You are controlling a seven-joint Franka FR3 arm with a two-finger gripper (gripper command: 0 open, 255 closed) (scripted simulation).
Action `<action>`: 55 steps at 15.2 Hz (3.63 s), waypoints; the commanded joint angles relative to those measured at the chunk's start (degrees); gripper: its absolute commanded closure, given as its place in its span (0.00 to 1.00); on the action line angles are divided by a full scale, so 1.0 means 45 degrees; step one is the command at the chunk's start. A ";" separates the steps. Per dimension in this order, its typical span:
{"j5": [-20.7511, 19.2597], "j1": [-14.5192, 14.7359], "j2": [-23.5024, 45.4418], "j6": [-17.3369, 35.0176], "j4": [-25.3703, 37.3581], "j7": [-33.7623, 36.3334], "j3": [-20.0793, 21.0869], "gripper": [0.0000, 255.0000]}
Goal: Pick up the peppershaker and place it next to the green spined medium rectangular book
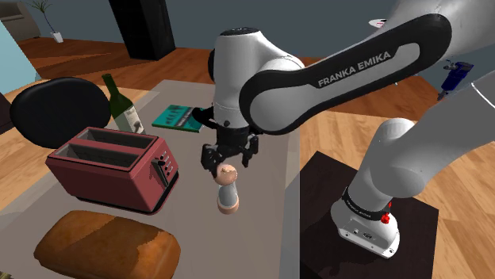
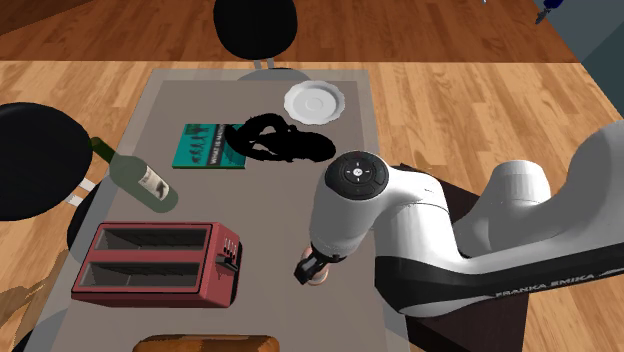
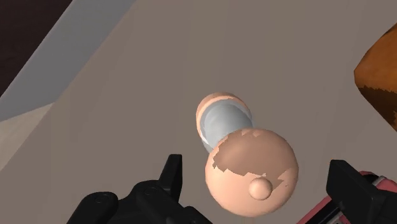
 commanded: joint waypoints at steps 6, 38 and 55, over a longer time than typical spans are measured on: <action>0.0038 -0.0046 0.0926 0.1432 -0.0460 0.0148 0.0445 0.00; -0.0202 -0.0070 -0.0244 -0.1444 0.1266 0.0293 -0.0170 1.00; -0.0598 -0.0219 -0.0590 -0.4390 0.3874 0.0589 -0.0701 1.00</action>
